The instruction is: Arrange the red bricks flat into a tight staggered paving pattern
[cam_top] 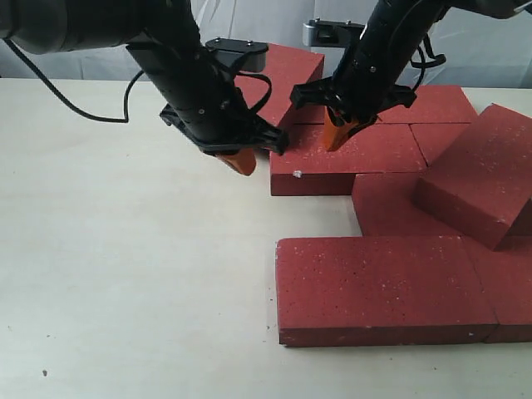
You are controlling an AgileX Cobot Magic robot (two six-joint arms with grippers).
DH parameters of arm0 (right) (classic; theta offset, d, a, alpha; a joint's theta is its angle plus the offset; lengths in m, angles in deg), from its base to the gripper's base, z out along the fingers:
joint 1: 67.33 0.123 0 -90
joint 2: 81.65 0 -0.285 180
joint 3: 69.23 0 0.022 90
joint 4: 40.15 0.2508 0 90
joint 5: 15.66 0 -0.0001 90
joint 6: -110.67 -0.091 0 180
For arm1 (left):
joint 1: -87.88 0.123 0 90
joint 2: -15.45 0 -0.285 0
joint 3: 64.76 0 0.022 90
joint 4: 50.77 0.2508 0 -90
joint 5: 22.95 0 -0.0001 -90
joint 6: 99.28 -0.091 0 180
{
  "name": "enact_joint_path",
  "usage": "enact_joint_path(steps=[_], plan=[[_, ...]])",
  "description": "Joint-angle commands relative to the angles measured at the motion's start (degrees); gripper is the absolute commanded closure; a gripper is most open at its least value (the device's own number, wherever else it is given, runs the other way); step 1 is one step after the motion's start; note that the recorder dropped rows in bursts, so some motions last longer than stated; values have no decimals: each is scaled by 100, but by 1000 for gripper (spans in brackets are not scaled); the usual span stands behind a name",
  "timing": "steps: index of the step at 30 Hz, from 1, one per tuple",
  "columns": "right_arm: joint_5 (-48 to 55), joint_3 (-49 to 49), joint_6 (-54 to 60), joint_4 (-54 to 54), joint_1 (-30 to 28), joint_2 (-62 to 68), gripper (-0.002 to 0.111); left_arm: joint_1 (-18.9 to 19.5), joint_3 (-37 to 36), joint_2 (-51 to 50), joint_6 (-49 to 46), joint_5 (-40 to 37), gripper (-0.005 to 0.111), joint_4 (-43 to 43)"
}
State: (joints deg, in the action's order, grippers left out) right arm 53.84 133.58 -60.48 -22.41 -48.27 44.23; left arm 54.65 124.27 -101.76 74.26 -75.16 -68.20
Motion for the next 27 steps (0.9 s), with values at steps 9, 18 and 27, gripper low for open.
enact_joint_path(steps=[9,18,27], plan=[[46,13,204,-42,-130,-469,109,-634,-50,342,-10,135,107,321],[46,13,299,-80,-1193,-700,109,-1039,-50,344,-300,288,107,342],[-93,13,314,6,-2143,-700,109,-1262,-50,344,-300,547,107,244]])
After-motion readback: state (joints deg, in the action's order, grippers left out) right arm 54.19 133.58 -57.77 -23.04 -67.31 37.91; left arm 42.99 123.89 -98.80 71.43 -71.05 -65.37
